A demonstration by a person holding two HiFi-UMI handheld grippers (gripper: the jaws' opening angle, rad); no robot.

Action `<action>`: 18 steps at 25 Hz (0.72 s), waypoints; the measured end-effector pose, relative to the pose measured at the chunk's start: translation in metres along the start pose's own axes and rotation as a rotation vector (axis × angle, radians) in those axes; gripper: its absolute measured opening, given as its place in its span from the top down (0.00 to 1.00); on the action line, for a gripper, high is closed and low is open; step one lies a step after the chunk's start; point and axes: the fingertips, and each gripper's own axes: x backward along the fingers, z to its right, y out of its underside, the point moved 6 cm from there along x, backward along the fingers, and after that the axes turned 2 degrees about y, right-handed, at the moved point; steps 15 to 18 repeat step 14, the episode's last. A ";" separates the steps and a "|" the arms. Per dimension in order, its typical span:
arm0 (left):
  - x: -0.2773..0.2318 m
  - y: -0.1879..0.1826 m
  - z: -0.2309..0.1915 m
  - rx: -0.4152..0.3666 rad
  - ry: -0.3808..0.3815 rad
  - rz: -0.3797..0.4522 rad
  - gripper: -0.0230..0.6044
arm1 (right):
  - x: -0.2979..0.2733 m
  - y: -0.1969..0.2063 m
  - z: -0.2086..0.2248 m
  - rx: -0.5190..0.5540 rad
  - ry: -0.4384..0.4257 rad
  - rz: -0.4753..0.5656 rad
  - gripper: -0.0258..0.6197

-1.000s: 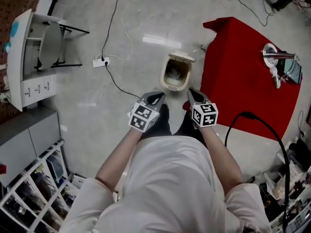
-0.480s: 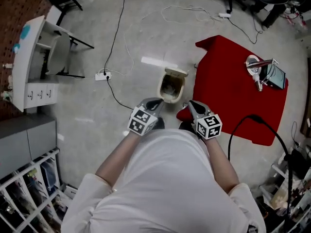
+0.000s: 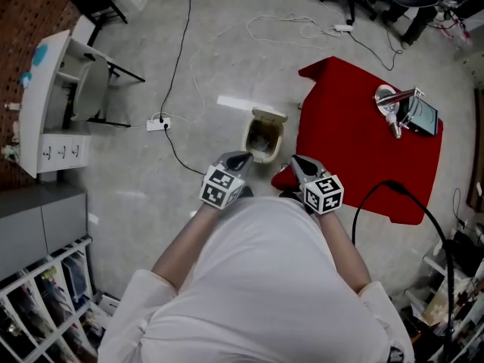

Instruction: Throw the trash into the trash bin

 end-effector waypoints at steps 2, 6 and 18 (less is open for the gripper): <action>-0.001 0.002 0.003 -0.001 -0.005 -0.003 0.96 | 0.002 0.001 0.001 0.005 -0.001 -0.002 0.96; 0.000 0.007 0.003 0.011 -0.010 -0.002 0.96 | 0.004 0.000 0.000 0.010 -0.002 -0.007 0.96; 0.000 0.016 0.004 0.019 -0.012 -0.009 0.96 | 0.009 0.002 0.003 0.020 0.016 -0.011 0.96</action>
